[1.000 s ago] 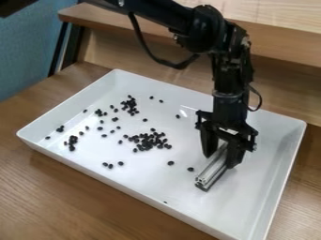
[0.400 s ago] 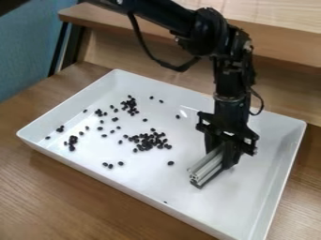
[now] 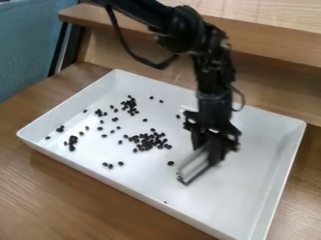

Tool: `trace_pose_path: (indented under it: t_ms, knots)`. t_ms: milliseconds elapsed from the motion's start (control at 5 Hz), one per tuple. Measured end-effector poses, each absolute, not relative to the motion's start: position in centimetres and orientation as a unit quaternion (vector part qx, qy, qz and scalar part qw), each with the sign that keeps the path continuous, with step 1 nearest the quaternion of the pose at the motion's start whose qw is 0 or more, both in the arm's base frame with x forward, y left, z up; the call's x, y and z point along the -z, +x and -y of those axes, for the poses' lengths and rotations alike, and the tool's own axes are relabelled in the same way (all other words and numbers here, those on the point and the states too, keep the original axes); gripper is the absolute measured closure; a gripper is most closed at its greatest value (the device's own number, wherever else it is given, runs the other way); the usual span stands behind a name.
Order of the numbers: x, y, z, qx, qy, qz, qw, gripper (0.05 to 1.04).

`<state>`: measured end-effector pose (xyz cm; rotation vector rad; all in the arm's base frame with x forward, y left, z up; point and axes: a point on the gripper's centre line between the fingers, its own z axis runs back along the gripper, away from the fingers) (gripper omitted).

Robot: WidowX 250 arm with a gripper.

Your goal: Sweep into pile

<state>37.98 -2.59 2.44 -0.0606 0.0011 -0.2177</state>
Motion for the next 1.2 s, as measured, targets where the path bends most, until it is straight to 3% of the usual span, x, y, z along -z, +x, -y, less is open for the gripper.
trace_pose_path:
  t_ms: [400,1200]
  knots:
    - [-2.5,38.6,-3.0,0.058,-0.028,0.014,0.998,0.682]
    - [-2.4,37.7,-11.7,-0.001,-0.007,-0.007,1.000,0.682]
